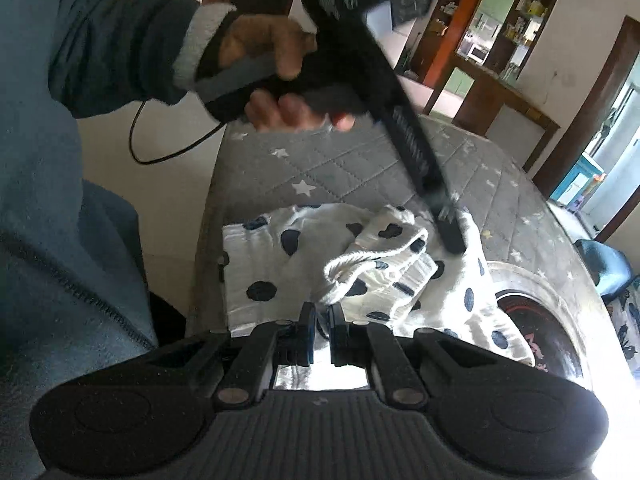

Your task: Fold clothes

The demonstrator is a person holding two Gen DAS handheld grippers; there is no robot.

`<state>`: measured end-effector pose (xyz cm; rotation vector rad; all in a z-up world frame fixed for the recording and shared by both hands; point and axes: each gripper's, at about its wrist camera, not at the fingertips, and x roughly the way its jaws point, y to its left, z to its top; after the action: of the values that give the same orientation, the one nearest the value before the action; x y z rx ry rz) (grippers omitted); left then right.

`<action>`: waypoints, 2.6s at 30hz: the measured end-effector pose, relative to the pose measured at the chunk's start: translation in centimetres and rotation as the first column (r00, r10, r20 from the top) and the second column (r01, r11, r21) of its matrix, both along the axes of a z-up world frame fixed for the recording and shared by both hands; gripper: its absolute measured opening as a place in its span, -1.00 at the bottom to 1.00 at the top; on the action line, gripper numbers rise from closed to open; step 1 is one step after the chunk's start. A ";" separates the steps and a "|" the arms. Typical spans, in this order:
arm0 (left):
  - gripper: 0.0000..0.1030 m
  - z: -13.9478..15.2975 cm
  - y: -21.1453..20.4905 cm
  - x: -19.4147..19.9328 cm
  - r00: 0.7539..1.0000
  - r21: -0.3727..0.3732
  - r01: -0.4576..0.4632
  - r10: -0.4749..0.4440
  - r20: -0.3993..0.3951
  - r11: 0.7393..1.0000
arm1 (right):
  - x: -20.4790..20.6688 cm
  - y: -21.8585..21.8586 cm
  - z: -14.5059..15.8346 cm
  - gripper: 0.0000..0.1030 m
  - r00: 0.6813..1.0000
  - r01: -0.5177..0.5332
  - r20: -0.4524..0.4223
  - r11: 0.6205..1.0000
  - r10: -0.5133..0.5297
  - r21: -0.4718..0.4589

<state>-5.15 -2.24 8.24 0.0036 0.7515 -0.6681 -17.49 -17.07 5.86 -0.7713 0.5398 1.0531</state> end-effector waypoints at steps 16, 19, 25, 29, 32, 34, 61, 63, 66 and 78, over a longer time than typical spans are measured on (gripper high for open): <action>-0.78 -0.5 3.6 -6.8 0.998 0.008 0.059 -0.059 0.015 0.998 | -1.3 -0.1 -0.7 -0.69 0.996 -0.046 0.078 0.998 0.049 -0.046; -0.77 -0.6 4.6 -7.8 0.999 0.029 0.045 -0.045 0.013 0.999 | -1.7 0.1 -0.8 -0.57 0.995 -0.057 0.078 0.997 0.061 -0.051; -0.24 -0.8 4.8 -8.5 0.998 0.064 0.031 -0.035 0.051 0.997 | -1.8 1.0 -2.1 -0.39 0.995 -0.062 0.079 0.995 0.069 -0.080; -0.14 -1.4 4.1 -8.5 0.996 0.106 0.048 -0.055 0.068 0.993 | -1.6 1.7 -3.0 -0.39 0.994 -0.056 0.085 0.995 0.063 -0.082; -0.34 -2.1 3.9 -8.2 0.997 0.111 0.050 -0.056 0.048 0.993 | -1.5 2.0 -3.1 -0.44 0.995 -0.044 0.092 0.996 0.050 -0.073; -0.68 -2.3 3.9 -8.2 0.998 0.116 0.044 -0.049 0.045 0.992 | -1.5 2.2 -3.2 -0.66 0.995 -0.048 0.087 0.995 0.056 -0.087; -0.43 -0.3 3.5 -12.3 0.990 0.146 0.120 -0.130 0.063 0.982 | -1.5 -1.9 0.0 -0.51 0.998 0.002 -0.062 1.000 -0.002 -0.006; -0.34 0.7 3.5 -11.9 0.988 0.121 0.120 -0.131 0.086 0.985 | -0.4 -2.4 0.8 -0.51 0.994 0.075 -0.087 0.996 -0.071 0.042; -0.30 2.0 3.2 -10.8 0.985 0.084 0.118 -0.128 0.118 0.989 | 1.8 -2.9 1.1 -0.48 0.974 0.185 -0.148 0.978 -0.170 0.098; -0.08 -0.5 -1.7 -3.6 0.989 0.150 0.123 -0.133 0.063 0.981 | 5.9 -4.2 -0.7 -0.34 0.884 0.372 -0.341 0.924 -0.321 0.095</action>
<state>-8.73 -3.92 7.74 0.2103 0.7328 -0.7305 -11.60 -21.27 5.16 -0.3424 0.8288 0.8735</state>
